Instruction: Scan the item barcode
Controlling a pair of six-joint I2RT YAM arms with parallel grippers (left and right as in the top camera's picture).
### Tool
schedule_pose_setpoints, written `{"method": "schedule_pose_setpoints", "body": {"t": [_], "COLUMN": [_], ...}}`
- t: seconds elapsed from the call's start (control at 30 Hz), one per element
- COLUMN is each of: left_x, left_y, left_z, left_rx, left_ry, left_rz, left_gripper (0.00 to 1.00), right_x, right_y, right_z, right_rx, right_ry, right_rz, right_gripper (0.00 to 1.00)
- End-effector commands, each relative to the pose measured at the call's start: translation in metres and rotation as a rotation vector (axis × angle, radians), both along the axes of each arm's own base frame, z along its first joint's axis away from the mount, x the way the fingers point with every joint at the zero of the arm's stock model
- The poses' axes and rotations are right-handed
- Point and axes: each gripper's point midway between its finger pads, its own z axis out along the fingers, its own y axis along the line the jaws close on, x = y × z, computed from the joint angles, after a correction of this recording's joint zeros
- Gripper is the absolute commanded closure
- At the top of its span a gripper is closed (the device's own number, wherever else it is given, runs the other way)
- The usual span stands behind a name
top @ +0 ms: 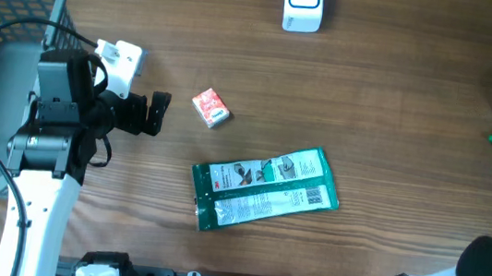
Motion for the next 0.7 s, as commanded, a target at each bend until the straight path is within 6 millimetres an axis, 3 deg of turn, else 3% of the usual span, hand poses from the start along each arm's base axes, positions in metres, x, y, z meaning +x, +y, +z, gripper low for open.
{"method": "schedule_pose_setpoints", "body": {"t": [0.0,0.17,0.2,0.33,0.57,0.67], "left_x": [-0.001,-0.001,-0.001,-0.001,-0.001,-0.001], "left_y": [-0.001,-0.001,-0.001,-0.001,-0.001,-0.001], "left_z": [-0.002,-0.002,-0.002,-0.002,-0.002,-0.002], "left_rx": [-0.02,-0.02,-0.02,-0.02,-0.02,-0.02], "left_ry": [0.007,0.007,0.007,0.007,0.007,0.008], "left_rz": [-0.002,-0.001,-0.002,-0.002,-0.002,-0.001], "left_gripper": [0.0,0.0,0.0,0.0,0.0,0.0], "right_x": [0.0,-0.02,-0.028,-0.046,-0.081,-0.1], "right_y": [0.077,0.149,0.173,0.236,0.334,0.361], "right_z": [-0.019,-0.045,-0.055,-0.087,-0.176,-0.212], "right_rx": [0.415,0.507,0.512,0.504,0.451,0.429], "right_ry": [0.08,0.276,0.348,0.53,0.807,0.911], "right_rz": [0.088,0.217,0.257,0.302,0.175,0.159], "right_gripper": [0.0,0.01,0.01,0.01,0.0,0.02]}}
